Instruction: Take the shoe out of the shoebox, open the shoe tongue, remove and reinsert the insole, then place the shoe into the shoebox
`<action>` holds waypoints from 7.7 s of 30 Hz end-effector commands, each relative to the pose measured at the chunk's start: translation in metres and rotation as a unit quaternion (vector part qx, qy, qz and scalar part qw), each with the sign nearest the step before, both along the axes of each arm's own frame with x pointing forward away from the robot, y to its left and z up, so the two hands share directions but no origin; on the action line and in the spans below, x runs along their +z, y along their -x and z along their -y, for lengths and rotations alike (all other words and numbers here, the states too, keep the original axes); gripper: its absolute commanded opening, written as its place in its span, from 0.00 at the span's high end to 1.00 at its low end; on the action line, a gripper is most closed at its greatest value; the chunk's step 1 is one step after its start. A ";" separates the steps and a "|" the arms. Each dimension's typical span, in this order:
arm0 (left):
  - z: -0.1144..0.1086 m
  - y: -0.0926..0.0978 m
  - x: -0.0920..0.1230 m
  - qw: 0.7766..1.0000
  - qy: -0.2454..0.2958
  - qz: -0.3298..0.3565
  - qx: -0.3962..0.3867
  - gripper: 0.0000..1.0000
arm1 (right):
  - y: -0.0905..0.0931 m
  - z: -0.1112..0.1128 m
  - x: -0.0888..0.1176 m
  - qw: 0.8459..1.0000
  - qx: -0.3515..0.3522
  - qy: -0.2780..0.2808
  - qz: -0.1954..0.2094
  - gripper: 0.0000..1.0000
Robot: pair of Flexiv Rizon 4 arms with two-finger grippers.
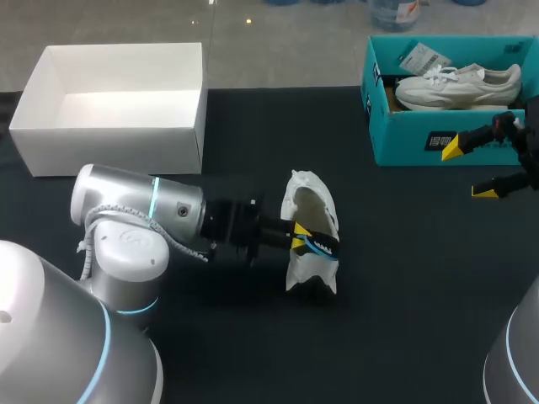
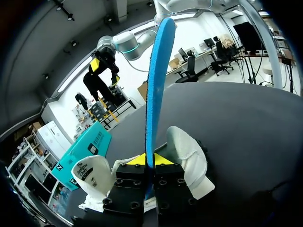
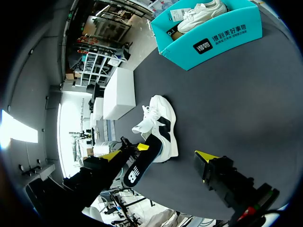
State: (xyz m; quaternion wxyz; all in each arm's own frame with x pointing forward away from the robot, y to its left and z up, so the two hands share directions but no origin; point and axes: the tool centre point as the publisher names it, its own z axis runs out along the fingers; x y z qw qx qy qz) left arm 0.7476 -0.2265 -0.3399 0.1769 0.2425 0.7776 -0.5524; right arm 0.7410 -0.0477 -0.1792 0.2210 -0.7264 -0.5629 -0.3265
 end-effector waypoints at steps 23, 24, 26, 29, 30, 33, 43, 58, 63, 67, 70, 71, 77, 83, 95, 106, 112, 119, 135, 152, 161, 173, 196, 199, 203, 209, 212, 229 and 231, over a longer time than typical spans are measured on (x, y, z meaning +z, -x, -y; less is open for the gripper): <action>0.001 0.005 0.016 1.000 -0.002 0.006 -0.004 0.56 | 0.000 0.000 0.000 1.000 -0.001 0.002 -0.001 0.00; 0.001 0.006 0.018 1.000 -0.001 0.007 -0.005 0.57 | 0.000 0.000 0.000 1.000 -0.001 0.002 -0.001 0.00; 0.000 0.009 0.022 1.000 0.001 0.009 -0.008 0.58 | 0.000 0.000 0.000 1.000 -0.001 0.002 -0.001 0.00; -0.001 0.014 0.028 1.000 0.002 0.014 -0.013 0.66 | 0.000 0.000 0.000 1.000 -0.001 0.002 -0.001 0.00; -0.001 0.015 0.031 1.000 0.003 0.015 -0.014 0.70 | 0.000 0.000 0.000 1.000 -0.001 0.002 -0.001 0.00; -0.002 0.019 0.034 1.000 0.006 0.017 -0.017 0.67 | 0.000 0.000 0.000 1.000 -0.001 0.002 -0.001 0.00; -0.004 0.029 0.030 1.000 -0.003 0.007 -0.027 1.00 | 0.000 0.000 0.000 1.000 -0.001 0.002 -0.001 0.00; 0.004 0.008 0.012 1.000 -0.028 0.014 -0.003 1.00 | 0.000 0.000 0.000 1.000 -0.001 0.002 -0.001 0.00; 0.002 0.001 0.005 0.999 -0.033 0.009 0.010 1.00 | 0.000 0.000 0.000 1.000 -0.001 0.002 -0.001 0.00; 0.001 -0.005 -0.001 0.999 -0.032 -0.002 0.034 1.00 | 0.000 0.000 0.000 1.000 -0.001 0.002 -0.001 0.00; 0.000 -0.008 -0.002 0.998 -0.023 -0.009 0.051 1.00 | 0.000 0.000 0.000 1.000 -0.001 0.002 -0.001 0.00; 0.000 -0.008 -0.002 0.998 -0.023 -0.007 0.052 1.00 | 0.000 0.000 0.000 1.000 -0.001 0.002 -0.001 0.00; -0.006 0.002 0.012 0.999 -0.019 0.000 0.043 0.61 | 0.000 0.000 0.000 1.000 -0.001 0.002 -0.001 0.00; -0.009 0.013 0.028 1.000 -0.004 0.009 0.025 0.69 | 0.000 0.000 0.000 1.000 -0.001 0.002 -0.001 0.00; -0.002 0.025 0.023 1.000 -0.020 0.006 0.003 1.00 | 0.000 0.000 0.000 1.000 -0.001 0.002 -0.001 0.00; 0.010 0.006 0.006 0.999 -0.024 0.004 0.023 1.00 | 0.000 0.000 0.000 1.000 -0.001 0.002 -0.001 0.00; 0.012 -0.009 0.000 0.999 -0.025 0.011 0.044 1.00 | 0.000 0.000 0.000 1.000 -0.001 0.002 -0.001 0.00; 0.013 -0.014 -0.004 0.998 -0.032 0.010 0.056 1.00 | 0.000 0.000 0.000 1.000 -0.001 0.002 -0.001 0.00; -0.002 0.020 0.026 0.999 -0.011 0.019 0.025 0.81 | 0.000 0.000 0.000 1.000 -0.001 0.002 -0.001 0.00; 0.012 0.001 -0.003 0.998 -0.035 0.036 0.035 1.00 | 0.000 0.000 0.000 1.000 -0.001 0.002 -0.001 0.00; 0.019 -0.012 -0.006 0.997 -0.037 0.057 0.042 1.00 | 0.000 0.000 0.000 1.000 -0.001 0.002 -0.001 0.00; 0.009 -0.002 0.001 0.996 -0.053 0.049 0.044 0.99 | 0.000 0.000 0.000 1.000 -0.001 0.002 -0.001 0.00; 0.000 0.011 0.008 0.997 -0.058 0.043 0.035 0.62 | 0.000 0.000 0.000 1.000 -0.001 0.002 -0.001 0.00; 0.001 0.011 0.008 0.997 -0.059 0.041 0.035 0.59 | 0.000 0.000 0.000 1.000 -0.001 0.002 -0.001 0.00; 0.002 0.014 0.009 0.997 -0.061 0.042 0.031 0.71 | 0.000 0.000 0.000 1.000 -0.001 0.002 -0.001 0.00; -0.003 0.015 0.012 0.996 -0.064 0.048 0.030 0.75 | 0.000 0.000 0.000 1.000 -0.001 0.002 -0.001 0.00; -0.004 0.017 0.010 0.996 -0.068 0.047 0.029 0.85 | 0.000 0.000 0.000 1.000 -0.001 0.002 -0.001 0.00; 0.012 0.017 -0.009 0.996 -0.077 0.020 0.028 1.00 | 0.000 0.000 0.000 1.000 -0.001 0.002 -0.001 0.00; 0.013 0.016 -0.010 0.996 -0.080 0.020 0.029 1.00 | 0.000 0.000 0.000 1.000 -0.001 0.002 -0.001 0.00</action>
